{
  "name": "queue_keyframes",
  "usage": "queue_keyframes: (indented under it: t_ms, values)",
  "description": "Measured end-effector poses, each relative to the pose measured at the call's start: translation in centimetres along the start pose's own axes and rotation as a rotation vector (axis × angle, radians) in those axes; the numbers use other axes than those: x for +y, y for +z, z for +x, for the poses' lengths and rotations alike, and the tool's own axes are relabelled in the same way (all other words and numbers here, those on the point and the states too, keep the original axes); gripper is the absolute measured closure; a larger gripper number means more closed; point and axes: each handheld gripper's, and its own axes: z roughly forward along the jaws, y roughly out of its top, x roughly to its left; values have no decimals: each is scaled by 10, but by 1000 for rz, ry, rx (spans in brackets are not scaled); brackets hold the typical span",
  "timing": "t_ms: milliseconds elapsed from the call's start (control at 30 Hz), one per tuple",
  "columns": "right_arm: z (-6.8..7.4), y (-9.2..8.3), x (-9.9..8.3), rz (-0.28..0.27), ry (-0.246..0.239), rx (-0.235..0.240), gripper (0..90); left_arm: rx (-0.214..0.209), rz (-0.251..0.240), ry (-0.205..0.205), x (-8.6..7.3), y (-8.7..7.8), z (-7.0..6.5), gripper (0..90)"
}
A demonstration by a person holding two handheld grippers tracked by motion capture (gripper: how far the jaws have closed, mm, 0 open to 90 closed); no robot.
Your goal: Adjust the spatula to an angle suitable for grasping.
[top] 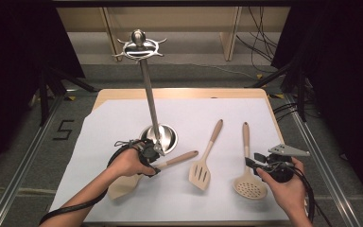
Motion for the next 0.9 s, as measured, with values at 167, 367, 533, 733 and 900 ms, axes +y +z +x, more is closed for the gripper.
queue_keyframes:
  t_ms: [167,367,533,733,900]
  values:
    - [-1,-1,0,13,0,-7,554,-15,45,20,0,1,1,640]
    - [-1,1,0,-2,-5,-2,553,-25,79,15,3,6,4,680]
    - [-4,0,0,0,-27,-6,553,-48,113,33,10,9,5,733]
    - [-4,0,0,4,-26,-9,553,-47,132,25,13,9,3,775]
    - [-4,0,0,3,-24,-11,553,-39,58,16,4,0,-1,778]
